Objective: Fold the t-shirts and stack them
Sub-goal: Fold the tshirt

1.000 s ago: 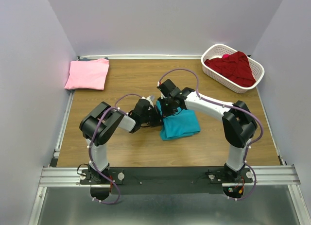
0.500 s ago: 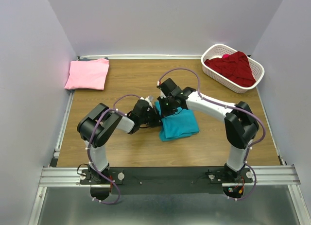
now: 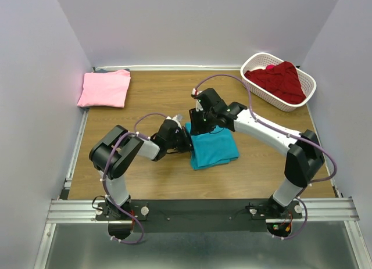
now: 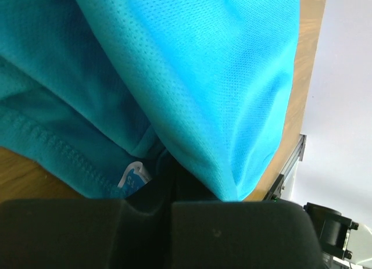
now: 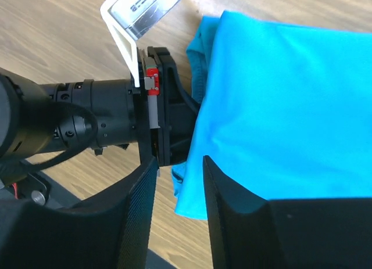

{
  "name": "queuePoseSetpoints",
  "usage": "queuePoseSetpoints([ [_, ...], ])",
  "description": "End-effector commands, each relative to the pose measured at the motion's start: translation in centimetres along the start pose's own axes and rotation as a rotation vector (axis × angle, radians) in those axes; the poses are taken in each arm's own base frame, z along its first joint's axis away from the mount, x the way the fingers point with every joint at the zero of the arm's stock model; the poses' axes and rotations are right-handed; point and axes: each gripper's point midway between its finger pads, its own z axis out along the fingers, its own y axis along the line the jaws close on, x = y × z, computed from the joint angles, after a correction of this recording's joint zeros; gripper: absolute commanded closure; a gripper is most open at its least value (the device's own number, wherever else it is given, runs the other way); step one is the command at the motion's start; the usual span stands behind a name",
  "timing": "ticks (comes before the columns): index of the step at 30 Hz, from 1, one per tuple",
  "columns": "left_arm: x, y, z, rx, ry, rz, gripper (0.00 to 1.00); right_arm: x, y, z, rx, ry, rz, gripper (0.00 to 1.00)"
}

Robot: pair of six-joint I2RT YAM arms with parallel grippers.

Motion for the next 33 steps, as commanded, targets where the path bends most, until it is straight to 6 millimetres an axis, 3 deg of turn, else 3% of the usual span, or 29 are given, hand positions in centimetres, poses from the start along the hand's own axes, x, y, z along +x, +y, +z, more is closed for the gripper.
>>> queuePoseSetpoints([
  [1, -0.6, -0.6, -0.8, -0.003, -0.044, 0.009, 0.96, -0.5, -1.3, -2.0, 0.067, -0.062, -0.013, 0.53],
  [10, -1.0, -0.3, -2.8, -0.058, -0.105, -0.033, 0.95, 0.2, -4.7, -3.0, 0.2, -0.094, -0.021, 0.52],
  [16, -1.2, -0.5, -4.5, -0.067, -0.156, -0.055, 0.79, 1.1, -7.3, -3.8, 0.254, -0.098, 0.005, 0.51],
  [22, -1.2, -0.9, -4.4, -0.061, -0.148, -0.054, 0.61, 1.6, -10.3, -4.4, 0.272, -0.101, 0.06, 0.51],
  [29, -1.0, -0.5, -4.5, -0.074, -0.153, -0.071, 0.5, 2.0, -12.6, -4.8, 0.261, -0.106, 0.121, 0.51],
  [33, -1.3, -0.4, -5.1, -0.075, -0.183, -0.083, 0.5, 2.2, -13.4, -4.8, 0.262, -0.103, 0.134, 0.51],
])
